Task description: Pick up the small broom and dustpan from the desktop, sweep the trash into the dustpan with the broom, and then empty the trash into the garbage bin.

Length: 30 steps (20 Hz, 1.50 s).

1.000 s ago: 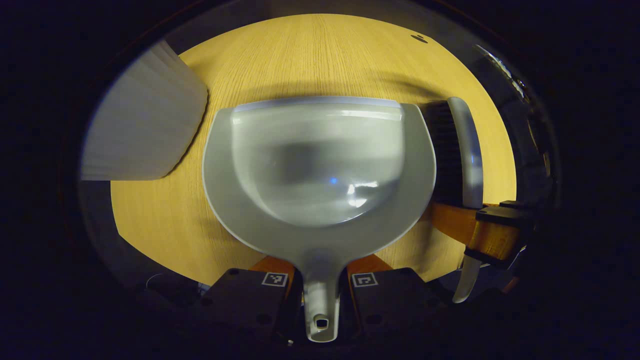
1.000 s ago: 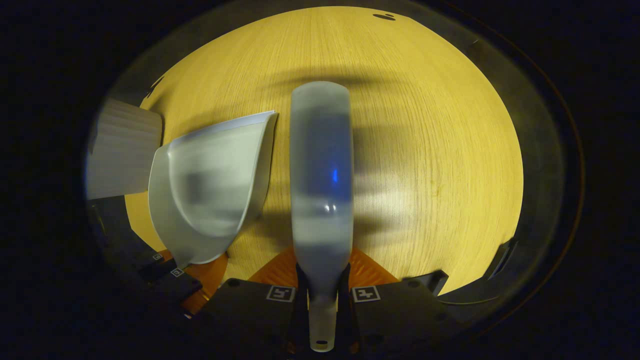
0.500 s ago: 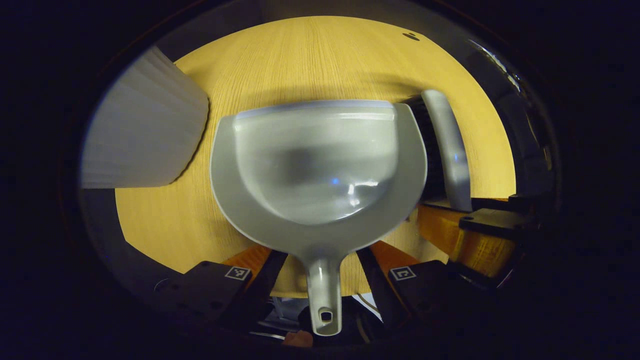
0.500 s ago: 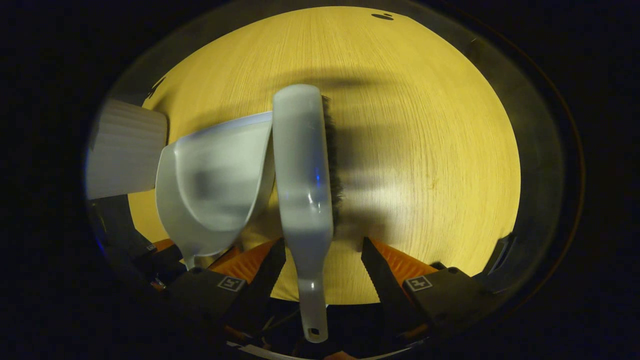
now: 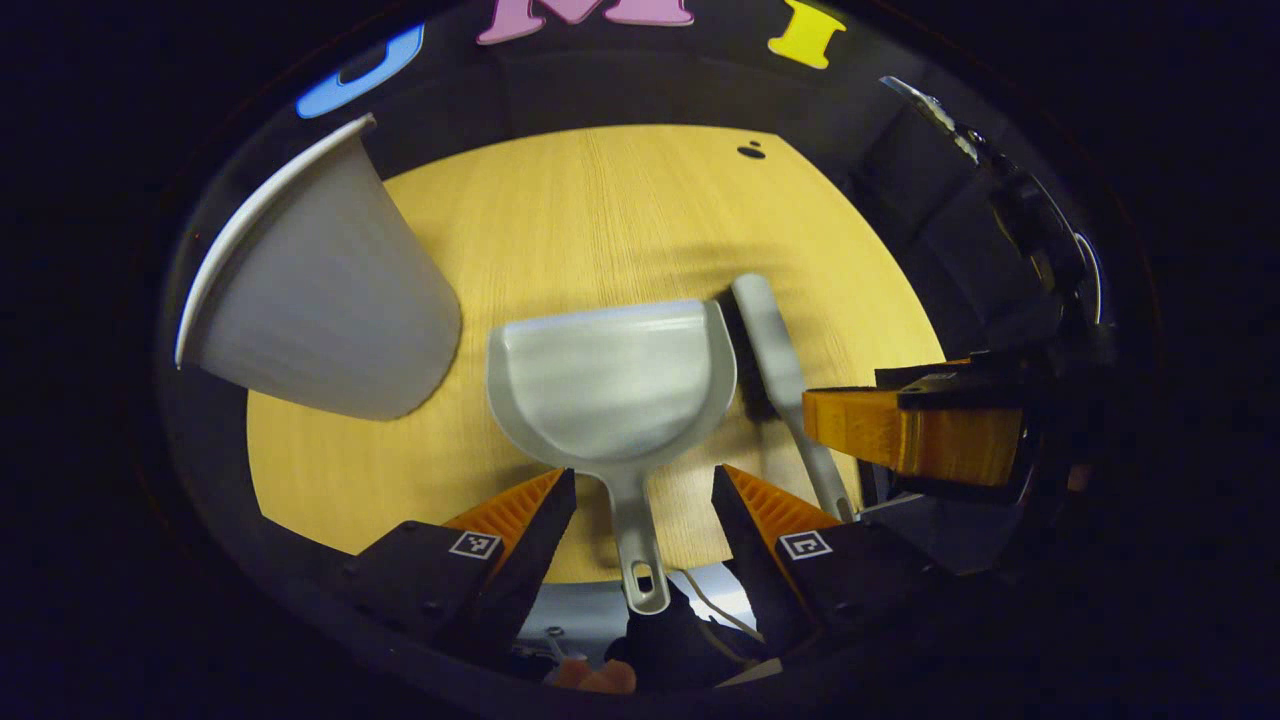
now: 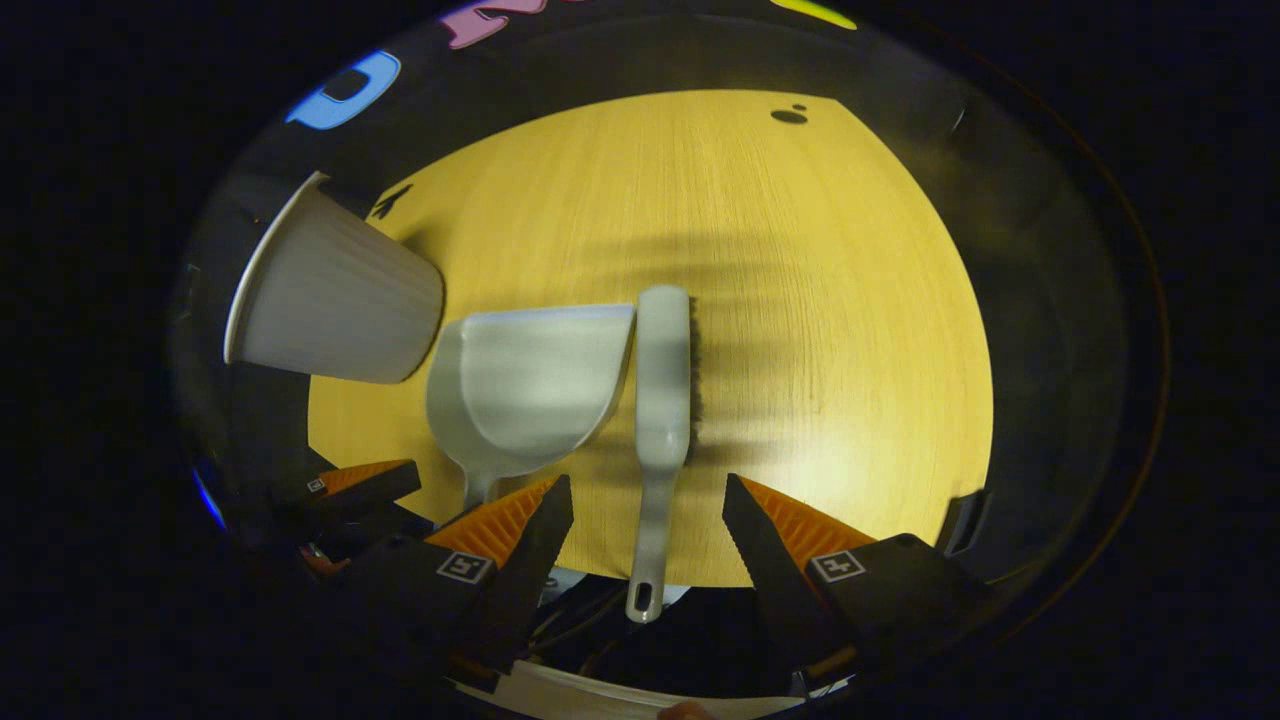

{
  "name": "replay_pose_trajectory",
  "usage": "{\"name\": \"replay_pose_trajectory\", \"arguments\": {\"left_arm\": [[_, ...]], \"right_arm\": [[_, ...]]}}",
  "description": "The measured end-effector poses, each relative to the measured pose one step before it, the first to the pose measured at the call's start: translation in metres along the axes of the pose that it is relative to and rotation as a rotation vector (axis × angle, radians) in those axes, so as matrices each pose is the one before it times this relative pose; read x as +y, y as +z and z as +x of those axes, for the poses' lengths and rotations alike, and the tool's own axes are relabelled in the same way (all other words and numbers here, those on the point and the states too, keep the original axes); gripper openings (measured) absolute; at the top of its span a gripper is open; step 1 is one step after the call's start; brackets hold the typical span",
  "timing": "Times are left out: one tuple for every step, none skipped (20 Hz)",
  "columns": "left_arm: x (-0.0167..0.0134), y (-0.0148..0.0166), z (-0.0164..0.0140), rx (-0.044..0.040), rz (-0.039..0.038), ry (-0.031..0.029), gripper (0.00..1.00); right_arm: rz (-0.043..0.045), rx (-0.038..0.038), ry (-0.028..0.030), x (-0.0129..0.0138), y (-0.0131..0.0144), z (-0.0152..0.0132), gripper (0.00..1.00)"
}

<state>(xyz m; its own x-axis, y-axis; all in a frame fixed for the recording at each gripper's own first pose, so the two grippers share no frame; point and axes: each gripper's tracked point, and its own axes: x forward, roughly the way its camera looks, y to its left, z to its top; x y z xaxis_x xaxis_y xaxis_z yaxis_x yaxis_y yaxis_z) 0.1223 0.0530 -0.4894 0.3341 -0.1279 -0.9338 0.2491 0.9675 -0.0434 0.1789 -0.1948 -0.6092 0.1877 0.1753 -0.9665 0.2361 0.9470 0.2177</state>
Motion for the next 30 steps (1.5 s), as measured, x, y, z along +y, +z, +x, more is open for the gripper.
{"name": "replay_pose_trajectory", "arguments": {"left_arm": [[-0.00413,0.00803,-0.01367,-0.06746,-0.01741,-0.02703,0.84],[-0.00426,0.01203,-0.01545,-0.06906,-0.02636,-0.03106,0.83],[-0.00441,0.01478,-0.01291,-0.06731,-0.0212,-0.02114,0.84],[-0.00059,0.01692,-0.01429,-0.06863,-0.00832,-0.00852,0.83],[0.00305,0.01786,-0.01502,-0.07139,0.00297,0.00552,0.83],[0.00508,0.01511,-0.011,-0.08283,0.01274,0.0131,0.84],[0.00311,0.01109,-0.01012,-0.06918,0.00625,0.01025,0.83],[0.00163,0.01284,-0.00938,-0.07782,0.0098,-0.00627,0.83],[0.00127,-0.00551,-0.00327,-0.03925,0.00213,0.00171,0.83],[0.0002,-0.00218,-0.00384,-0.0354,-0.00288,0.00083,0.83],[-0.00235,-0.00331,0.00232,-0.03494,-0.00914,-0.00769,0.83],[0.00031,-0.00037,-0.00116,-0.05341,-0.02351,-0.01124,0.83],[0.00075,-0.00205,-0.00192,-0.04723,-0.01792,-0.02549,0.83],[0.00419,-0.00029,-0.00177,-0.04341,-0.0067,-0.01978,0.82],[0.00428,0.00104,-0.00061,-0.04818,0.00966,-0.01075,0.83],[0.00022,0.00771,0.00427,-0.08026,0.0356,0.00289,0.82],[-0.00207,0.0035,-0.00438,-0.05477,0.03492,0.03231,0.82],[-0.00737,0.00597,-0.00222,-0.05776,0.04205,0.01574,0.81],[0.00264,0.00687,-0.00467,-0.04778,0.03213,0.02891,0.8],[0.00269,0.00502,-0.00491,-0.0396,0.01714,0.04854,0.8],[0.00406,0.002,-0.005,-0.02257,-0.0087,0.05759,0.8],[0.00107,-0.0026,-0.00593,0.01168,-0.0303,0.03243,0.8],[0.00247,-0.0039,-0.00644,0.00982,-0.03811,0.00673,0.8],[0.00181,0.00089,-0.00438,0.00256,-0.02973,0.00369,0.8],[0.00468,-0.00275,-0.00208,-0.01001,-0.01093,0.00975,0.8],[0.00614,0.00116,-0.00188,-0.01349,0.00537,0.01894,0.8],[-0.00246,0.00027,-0.00008,0.00464,0.01961,0.01668,0.8],[-0.00157,0.00169,0.00022,-0.00535,0.01957,0.00522,0.8],[-0.0062,-0.0019,0.00244,-0.00251,0.01277,-0.01952,0.8],[-0.00249,-0.00181,-0.00138,0.00057,-0.01287,-0.02295,0.81]], "right_arm": [[-0.00543,-0.0522,0.00448,0.00226,0.01044,-0.01456,0.99],[-0.00179,-0.06393,0.00115,0.00204,0.01221,-0.01529,0.99],[-0.00952,-0.07195,-0.00704,0.00137,0.0141,-0.01374,0.99],[-0.01534,-0.06899,-0.01155,0.00131,0.01327,-0.01494,0.99],[-0.01787,-0.07015,-0.00505,0.00364,0.01544,-0.01666,0.99],[-0.02036,-0.07213,-0.00517,0.00632,0.01483,-0.01413,0.99],[-0.02342,-0.07481,-0.01493,0.00456,0.01632,-0.01521,0.99],[-0.02109,-0.08045,-0.02212,0.00341,0.01928,-0.01548,0.98],[-0.02433,-0.06944,-0.01551,0.00275,0.01776,-0.01559,0.98],[-0.01129,-0.06175,-0.01016,0.00235,0.01134,-0.01146,0.98],[-0.01097,-0.0656,-0.00287,0.00282,0.01194,-0.00894,0.98],[-0.00824,-0.07132,-0.01256,0.0033,0.01564,-0.01491,0.98],[-0.00533,-0.09412,-0.00831,0.00366,0.02431,-0.01354,0.99],[-0.01436,-0.09659,0.00238,0.00775,0.02413,-0.01092,0.99],[-0.01427,-0.07026,-0.00556,0.00528,0.01975,-0.00558,0.98],[-0.02039,-0.05491,-0.01869,-0.00048,0.01696,-0.00983,0.98],[-0.01313,-0.0366,-0.01129,-0.0012,0.00916,-0.00802,0.98],[-0.00871,-0.03212,0.01115,0.00434,0.00742,-0.00497,0.98],[0.00011,-0.03582,0.02481,0.00666,0.00789,-0.0047,0.98],[0.00138,-0.03483,0.0285,0.0044,0.01534,-0.01009,0.98],[0.01291,-0.04743,0.01645,0.00018,0.01604,-0.00568,0.94],[-0.00354,-0.03682,0.01364,-0.00174,0.01355,0.00213,0.94],[-0.00959,-0.01,0.00389,-0.00552,0.00422,-0.00146,0.99],[-0.01617,-0.01025,-0.00857,-0.00967,0.0002,-0.00101,0.99],[-0.00136,-0.00387,-0.00732,-0.00881,-0.00017,-0.00123,0.99],[0.01043,0.00515,0.01251,-0.00044,-0.00278,-0.00014,0.99],[0.01915,0.01318,0.02451,0.0019,-0.0044,-0.00279,0.99],[0.01553,0.00784,0.01551,0.00072,-0.00203,-0.00047,0.94],[0.01228,0.00248,0.00461,-0.00254,-0.00124,0.00025,0.94],[0.01045,-0.00275,0.00217,-0.00106,-0.00127,0.00067,0.94]]}}
